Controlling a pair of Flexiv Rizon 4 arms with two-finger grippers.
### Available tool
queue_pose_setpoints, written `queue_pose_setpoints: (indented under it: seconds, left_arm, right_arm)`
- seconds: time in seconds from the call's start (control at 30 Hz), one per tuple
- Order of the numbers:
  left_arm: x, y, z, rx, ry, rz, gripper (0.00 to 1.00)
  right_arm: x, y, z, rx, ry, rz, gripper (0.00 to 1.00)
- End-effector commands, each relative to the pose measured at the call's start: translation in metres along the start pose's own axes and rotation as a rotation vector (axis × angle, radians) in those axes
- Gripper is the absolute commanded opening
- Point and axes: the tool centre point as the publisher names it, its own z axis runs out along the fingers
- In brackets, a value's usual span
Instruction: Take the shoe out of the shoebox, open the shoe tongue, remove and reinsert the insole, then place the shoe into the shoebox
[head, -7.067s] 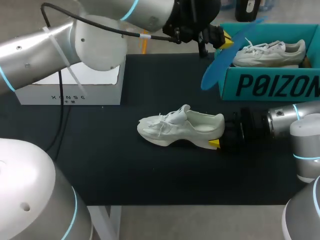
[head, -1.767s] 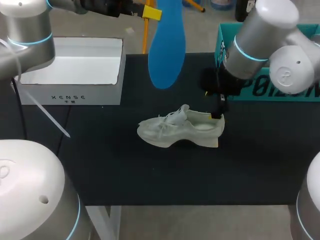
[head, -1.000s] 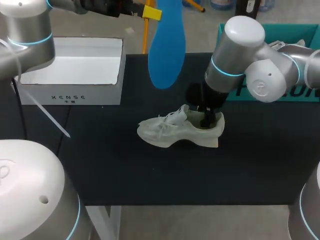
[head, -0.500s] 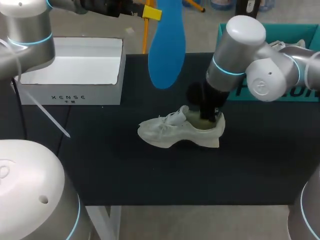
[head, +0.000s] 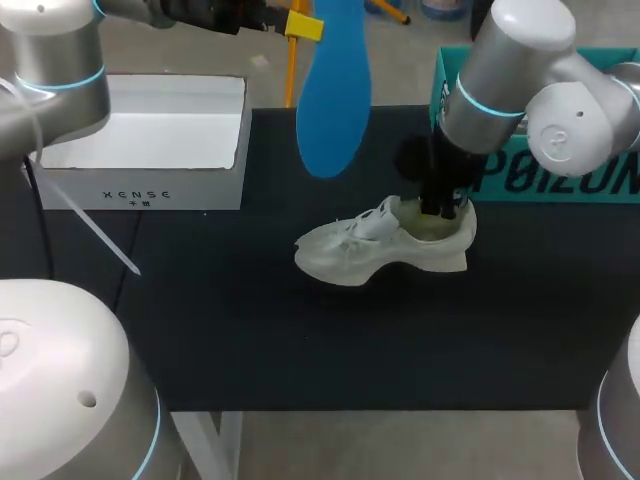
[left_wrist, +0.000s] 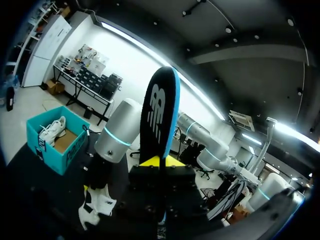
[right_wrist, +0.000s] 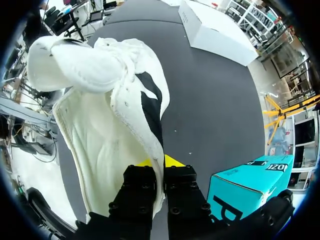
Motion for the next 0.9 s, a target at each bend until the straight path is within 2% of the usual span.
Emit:
queue_pose_setpoints:
  seconds: [0.03,0.37,0.4,0.43,0.47,0.5,0.53,0.57,0.6,0.63,0.67,0.77,0.87,0.9]
  left_arm:
    - [0.0,0.0,0.0,-0.003,-0.002,-0.001,0.0]
    - [0.0,0.0,0.0,-0.003,-0.002,-0.001,0.0]
    - [0.0,0.0,0.0,-0.003,-0.002,-0.001,0.0]
    - [0.0,0.0,0.0,-0.003,-0.002,-0.001,0.0]
    - [0.0,0.0,0.0,-0.003,-0.002,-0.001,0.0]
    - [0.0,0.0,0.0,-0.003,-0.002,-0.001,0.0]
    - [0.0,0.0,0.0,-0.003,-0.002,-0.001,0.0]
    - [0.0,0.0,0.0,-0.003,-0.002,-0.001,0.0]
    - [0.0,0.0,0.0,-0.003,-0.002,-0.001,0.0]
    - [0.0,0.0,0.0,-0.003,-0.002,-0.001,0.0]
    - [0.0,0.0,0.0,-0.003,-0.002,-0.001,0.0]
    - [0.0,0.0,0.0,-0.003,-0.002,-0.001,0.0]
    - [0.0,0.0,0.0,-0.003,-0.002,-0.001,0.0]
    - [0.0,0.0,0.0,-0.003,-0.002,-0.001,0.0]
  right_arm:
    - [0.003,-0.002,-0.01,0.0,-0.002,-0.001,0.0]
    - [0.003,-0.002,-0.01,0.0,-0.002,-0.001,0.0]
    - [0.004,-0.007,-0.015,0.009,-0.036,0.108,0.0]
    - [0.007,-0.011,-0.021,-0.062,-0.028,0.257,0.0]
    - [0.011,-0.016,-0.024,-0.053,-0.087,0.347,0.0]
    - [0.016,-0.02,-0.026,-0.109,-0.118,0.478,0.0]
    - [0.019,-0.022,-0.028,-0.157,-0.117,0.548,0.0]
    - [0.023,-0.023,-0.028,-0.149,-0.144,0.602,0.0]
    - [0.028,-0.025,-0.028,-0.183,-0.159,0.749,0.0]
    - [0.031,-0.025,-0.026,-0.209,-0.16,0.745,0.0]
    - [0.034,-0.024,-0.025,-0.199,-0.187,0.801,0.0]
    - [0.042,-0.024,-0.021,-0.234,-0.202,0.925,0.0]
    - [0.049,-0.025,-0.015,-0.269,-0.201,1.05,0.0]
    - [0.052,-0.022,-0.013,-0.304,-0.171,1.064,0.0]
